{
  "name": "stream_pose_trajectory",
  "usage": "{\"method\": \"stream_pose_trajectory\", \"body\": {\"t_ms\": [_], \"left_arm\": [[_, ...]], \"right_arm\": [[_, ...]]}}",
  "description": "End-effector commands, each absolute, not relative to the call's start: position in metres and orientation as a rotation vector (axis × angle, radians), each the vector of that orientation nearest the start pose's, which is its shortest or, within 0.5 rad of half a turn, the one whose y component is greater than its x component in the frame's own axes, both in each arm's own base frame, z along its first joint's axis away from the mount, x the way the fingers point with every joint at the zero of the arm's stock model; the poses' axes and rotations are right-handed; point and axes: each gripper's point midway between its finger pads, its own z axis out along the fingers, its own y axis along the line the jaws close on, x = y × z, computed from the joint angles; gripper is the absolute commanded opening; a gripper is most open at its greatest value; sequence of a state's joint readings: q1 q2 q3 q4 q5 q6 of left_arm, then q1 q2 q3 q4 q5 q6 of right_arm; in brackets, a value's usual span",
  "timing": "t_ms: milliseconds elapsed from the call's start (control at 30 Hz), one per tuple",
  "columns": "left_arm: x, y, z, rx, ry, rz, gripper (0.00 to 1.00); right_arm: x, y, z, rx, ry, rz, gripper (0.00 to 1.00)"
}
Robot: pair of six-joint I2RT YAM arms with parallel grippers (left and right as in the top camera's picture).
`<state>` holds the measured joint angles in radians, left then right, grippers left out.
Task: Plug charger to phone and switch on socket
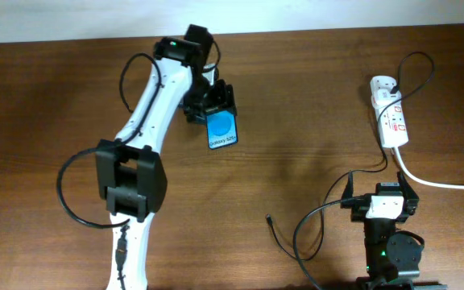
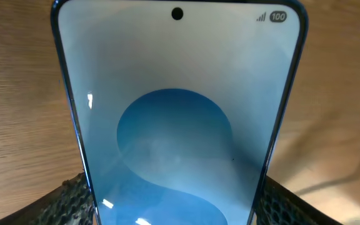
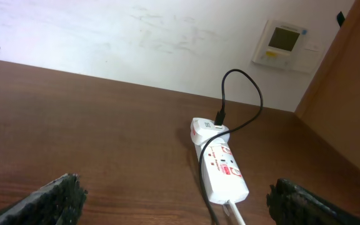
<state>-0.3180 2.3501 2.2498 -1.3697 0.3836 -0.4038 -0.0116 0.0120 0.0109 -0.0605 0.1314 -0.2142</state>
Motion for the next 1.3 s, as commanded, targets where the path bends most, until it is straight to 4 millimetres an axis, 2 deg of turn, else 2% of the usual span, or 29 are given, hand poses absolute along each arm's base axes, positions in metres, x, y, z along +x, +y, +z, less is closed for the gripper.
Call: {"method": "stream_pose_trajectory", "body": {"t_ms": [0,67,133,267,433,600,800,1033,1267], "left_arm": [[0.437,-0.230,0.150,-0.015,2.989,-1.204,0.76],[0.439,-0.230,0.182,-0.018,2.841,-1.573,0.76],[0.444,-0.222,0.208,-0.061,2.710,-1.813,0.77],[0.450,-0.205,0.240,-0.113,2.527,-2.073,0.76],[0.451,-0.194,0.261,-0.166,2.407,-2.246,0.76],[0.452,-0.188,0.273,-0.268,2.366,-2.360,0.76],[0.453,-0.185,0.273,-0.454,2.417,-2.411,0.77],[0.453,-0.184,0.273,-0.541,2.441,-2.433,0.77],[0.454,-0.183,0.273,-0.547,2.439,-2.432,0.78]], "right_arm": [[0.244,-0.028,0.158,-0.057,1.647,-0.294,0.99],[0.244,-0.028,0.158,-0.057,1.647,-0.294,0.98],[0.244,-0.028,0.158,-0.057,1.647,-0.294,0.98],[0.244,-0.028,0.158,-0.057,1.647,-0.294,0.98],[0.244,-0.028,0.158,-0.057,1.647,-0.294,0.98],[0.244,-0.028,0.158,-0.057,1.647,-0.294,0.98],[0.244,-0.028,0.158,-0.057,1.647,-0.294,0.98],[0.244,-0.028,0.158,-0.057,1.646,-0.294,0.98],[0.244,-0.028,0.158,-0.057,1.646,-0.294,0.98]]}}
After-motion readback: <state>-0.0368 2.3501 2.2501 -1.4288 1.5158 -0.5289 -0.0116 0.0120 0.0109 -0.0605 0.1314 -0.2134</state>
